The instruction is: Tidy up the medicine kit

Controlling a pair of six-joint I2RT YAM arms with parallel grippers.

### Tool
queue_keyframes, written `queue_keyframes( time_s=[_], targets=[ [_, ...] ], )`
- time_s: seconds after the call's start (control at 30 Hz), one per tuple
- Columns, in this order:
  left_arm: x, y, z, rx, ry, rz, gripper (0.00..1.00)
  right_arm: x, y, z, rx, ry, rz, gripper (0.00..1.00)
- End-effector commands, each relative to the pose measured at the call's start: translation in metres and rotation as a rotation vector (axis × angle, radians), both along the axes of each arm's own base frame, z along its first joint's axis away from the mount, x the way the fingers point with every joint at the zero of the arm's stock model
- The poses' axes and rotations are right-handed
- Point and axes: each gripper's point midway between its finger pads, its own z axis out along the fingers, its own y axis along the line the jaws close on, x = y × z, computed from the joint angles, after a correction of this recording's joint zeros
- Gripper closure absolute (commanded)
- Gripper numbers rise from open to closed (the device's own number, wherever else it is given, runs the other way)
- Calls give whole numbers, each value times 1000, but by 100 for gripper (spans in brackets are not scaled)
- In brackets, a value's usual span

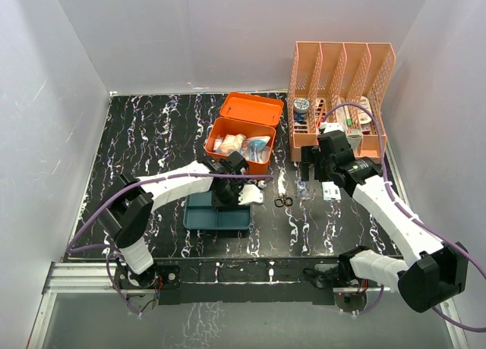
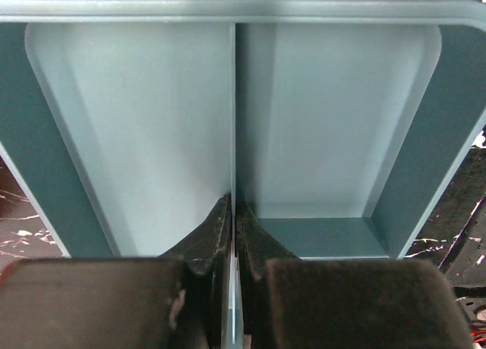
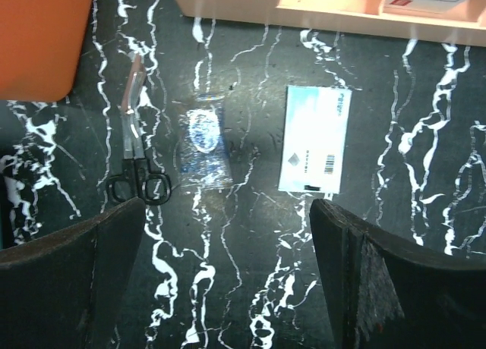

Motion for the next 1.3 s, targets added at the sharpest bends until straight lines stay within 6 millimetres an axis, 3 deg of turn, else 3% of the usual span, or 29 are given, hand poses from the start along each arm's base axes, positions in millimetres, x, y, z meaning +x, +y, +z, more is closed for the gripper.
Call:
queue_keyframes(
  time_s=[0.0, 0.37, 0.53, 0.73, 0.9, 1.1, 1.27],
  targets=[
    [-10, 3, -7, 8, 28, -10, 100, 6, 22, 20, 113, -3, 28, 13],
    [-18, 8, -26, 34, 43, -16, 100, 1, 39, 15, 168, 42, 51, 16],
    [-17, 5, -29, 33, 43, -4, 79, 2, 39, 17, 157, 38, 50, 16],
    [-14, 4, -29, 47, 39, 22, 63, 3, 38, 15, 151, 42, 46, 16],
    [-10, 1, -11, 33, 23, 34, 53, 2, 38, 15, 150, 38, 49, 15],
    [-8, -8, 31, -29, 4, 79, 39, 2, 40, 15, 156, 39, 67, 15],
    [-12, -7, 55, -46, 4, 119, 37, 3, 46, 17, 174, 46, 90, 15]
  ],
)
